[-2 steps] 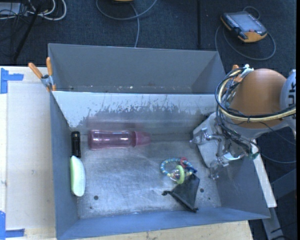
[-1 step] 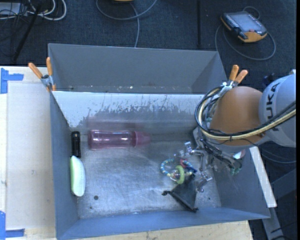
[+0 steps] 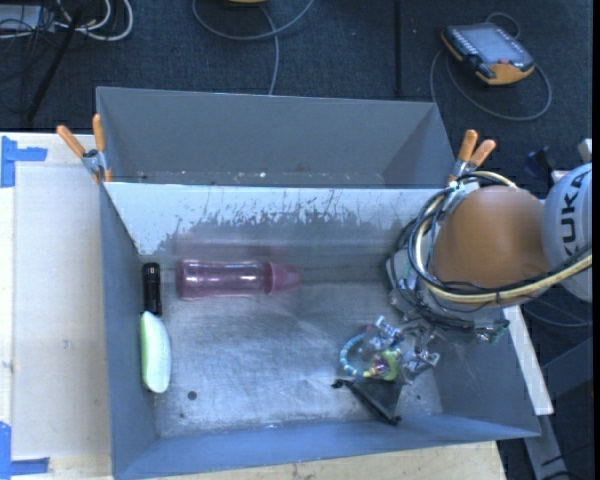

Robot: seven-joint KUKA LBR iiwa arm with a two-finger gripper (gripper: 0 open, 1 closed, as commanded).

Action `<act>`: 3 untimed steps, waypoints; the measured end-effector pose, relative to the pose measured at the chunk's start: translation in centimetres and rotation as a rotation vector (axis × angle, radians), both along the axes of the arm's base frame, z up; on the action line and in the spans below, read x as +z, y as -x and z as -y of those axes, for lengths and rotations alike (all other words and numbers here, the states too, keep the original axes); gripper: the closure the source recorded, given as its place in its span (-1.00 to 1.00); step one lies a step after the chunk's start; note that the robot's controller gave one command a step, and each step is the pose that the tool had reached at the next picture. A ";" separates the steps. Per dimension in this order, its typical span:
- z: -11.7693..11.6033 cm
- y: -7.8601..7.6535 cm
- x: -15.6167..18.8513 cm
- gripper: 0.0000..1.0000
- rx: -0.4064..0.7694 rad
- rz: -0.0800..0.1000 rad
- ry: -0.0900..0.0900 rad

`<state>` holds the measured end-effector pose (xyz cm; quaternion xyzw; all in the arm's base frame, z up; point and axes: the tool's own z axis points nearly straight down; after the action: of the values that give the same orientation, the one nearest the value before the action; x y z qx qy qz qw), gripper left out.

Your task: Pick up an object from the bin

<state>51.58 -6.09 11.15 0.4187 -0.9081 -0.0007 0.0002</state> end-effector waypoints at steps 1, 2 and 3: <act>0.0 0.0 0.0 1.00 0.000 0.000 0.000; 1.1 0.9 2.0 1.00 0.041 0.000 0.000; 1.1 0.9 2.0 1.00 0.041 0.000 0.000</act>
Offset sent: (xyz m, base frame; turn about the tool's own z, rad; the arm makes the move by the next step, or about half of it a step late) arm -0.0090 -0.0113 0.0210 -0.0444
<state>50.67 -7.14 13.15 0.4373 -0.8993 -0.0009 0.0002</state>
